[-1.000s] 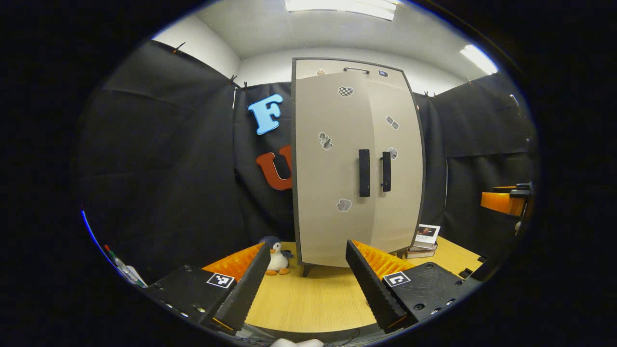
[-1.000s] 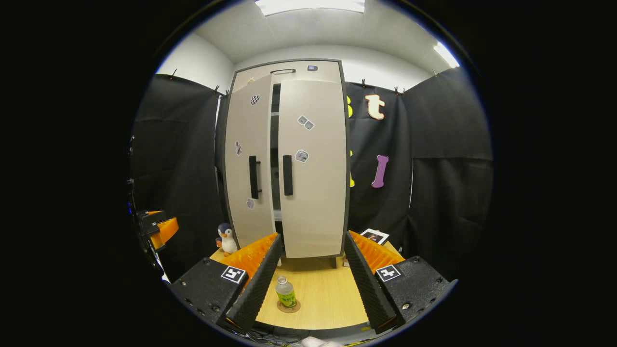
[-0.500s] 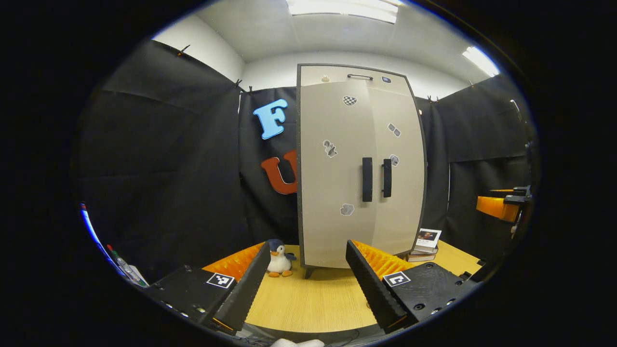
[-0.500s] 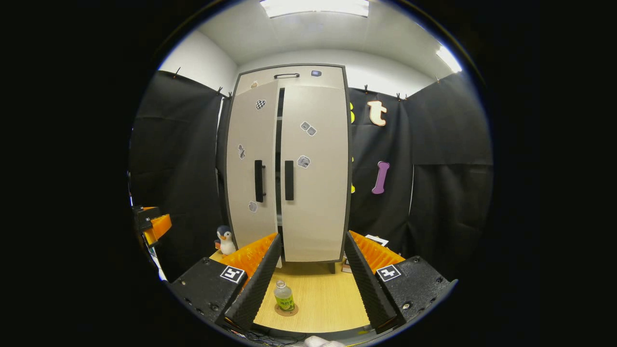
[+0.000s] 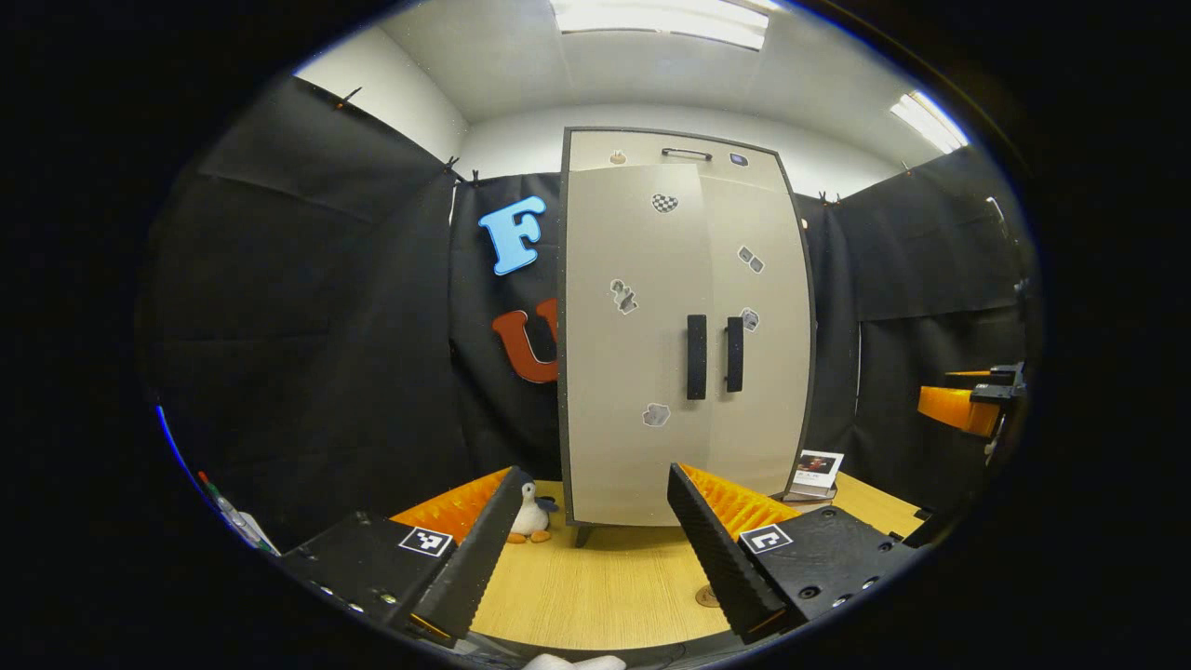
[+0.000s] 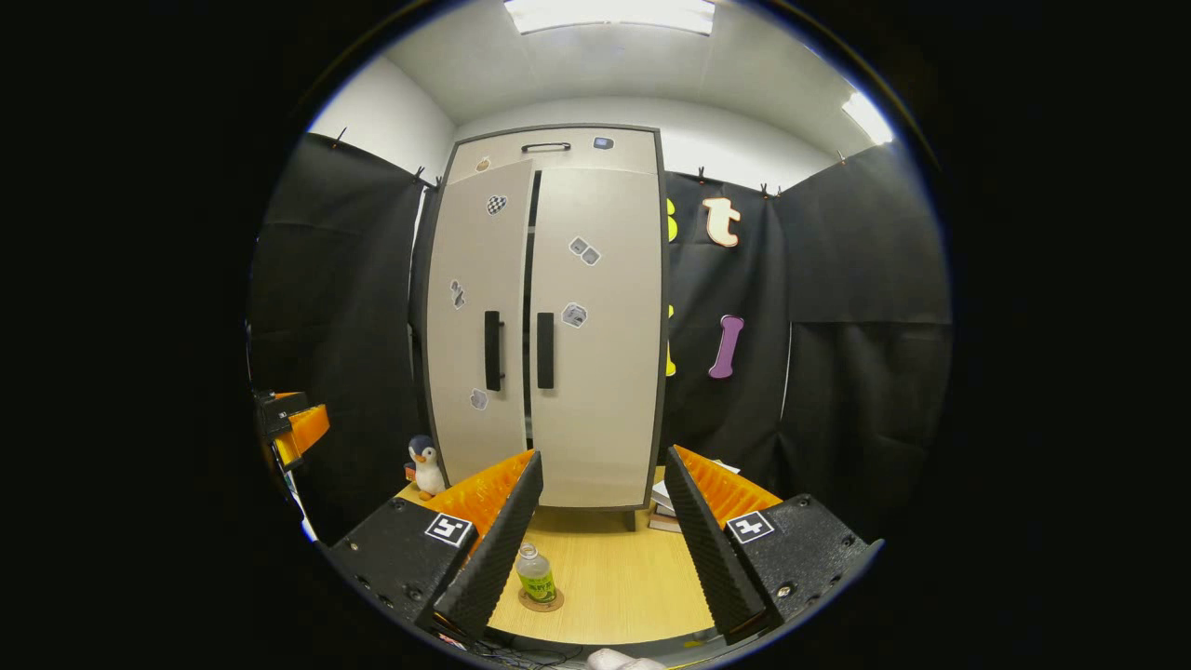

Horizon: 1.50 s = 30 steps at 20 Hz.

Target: Grasp the bottle in the cabinet with the left hand and place it on the coaster, then close the right door with the right hand and the left door with the left hand.

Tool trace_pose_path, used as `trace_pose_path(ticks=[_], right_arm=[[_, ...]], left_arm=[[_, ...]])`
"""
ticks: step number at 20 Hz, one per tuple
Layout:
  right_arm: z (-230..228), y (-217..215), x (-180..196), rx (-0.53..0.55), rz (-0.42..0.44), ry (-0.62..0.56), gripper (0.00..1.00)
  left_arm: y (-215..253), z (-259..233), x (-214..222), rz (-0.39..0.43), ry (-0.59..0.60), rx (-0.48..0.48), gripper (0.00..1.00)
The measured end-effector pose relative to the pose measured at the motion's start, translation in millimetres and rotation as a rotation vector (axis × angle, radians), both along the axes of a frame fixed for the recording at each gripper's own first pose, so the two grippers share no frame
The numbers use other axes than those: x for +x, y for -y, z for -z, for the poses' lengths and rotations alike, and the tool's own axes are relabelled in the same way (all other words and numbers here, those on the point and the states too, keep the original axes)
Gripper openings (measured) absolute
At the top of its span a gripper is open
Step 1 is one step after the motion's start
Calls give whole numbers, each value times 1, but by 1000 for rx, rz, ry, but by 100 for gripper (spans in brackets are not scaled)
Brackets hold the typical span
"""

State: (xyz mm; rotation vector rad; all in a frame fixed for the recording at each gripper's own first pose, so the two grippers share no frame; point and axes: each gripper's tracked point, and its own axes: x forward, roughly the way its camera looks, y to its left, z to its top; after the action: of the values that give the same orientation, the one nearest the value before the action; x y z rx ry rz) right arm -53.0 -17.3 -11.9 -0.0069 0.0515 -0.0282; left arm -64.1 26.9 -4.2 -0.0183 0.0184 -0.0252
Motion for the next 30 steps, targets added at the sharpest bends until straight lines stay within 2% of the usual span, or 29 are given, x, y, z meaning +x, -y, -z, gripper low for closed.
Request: trace_pose_path(ticks=[9, 17, 30], right_arm=[[-4, 2, 14, -8, -2, 4, 82], [3, -9, 38, -20, -29, -19, 82], [0, 0, 50, -13, -10, -11, 82]], left_arm=[[3, -7, 19, 9, 4, -7, 96], [5, 9, 43, 23, -40, -5, 96], [14, 10, 59, 42, -44, -15, 96]])
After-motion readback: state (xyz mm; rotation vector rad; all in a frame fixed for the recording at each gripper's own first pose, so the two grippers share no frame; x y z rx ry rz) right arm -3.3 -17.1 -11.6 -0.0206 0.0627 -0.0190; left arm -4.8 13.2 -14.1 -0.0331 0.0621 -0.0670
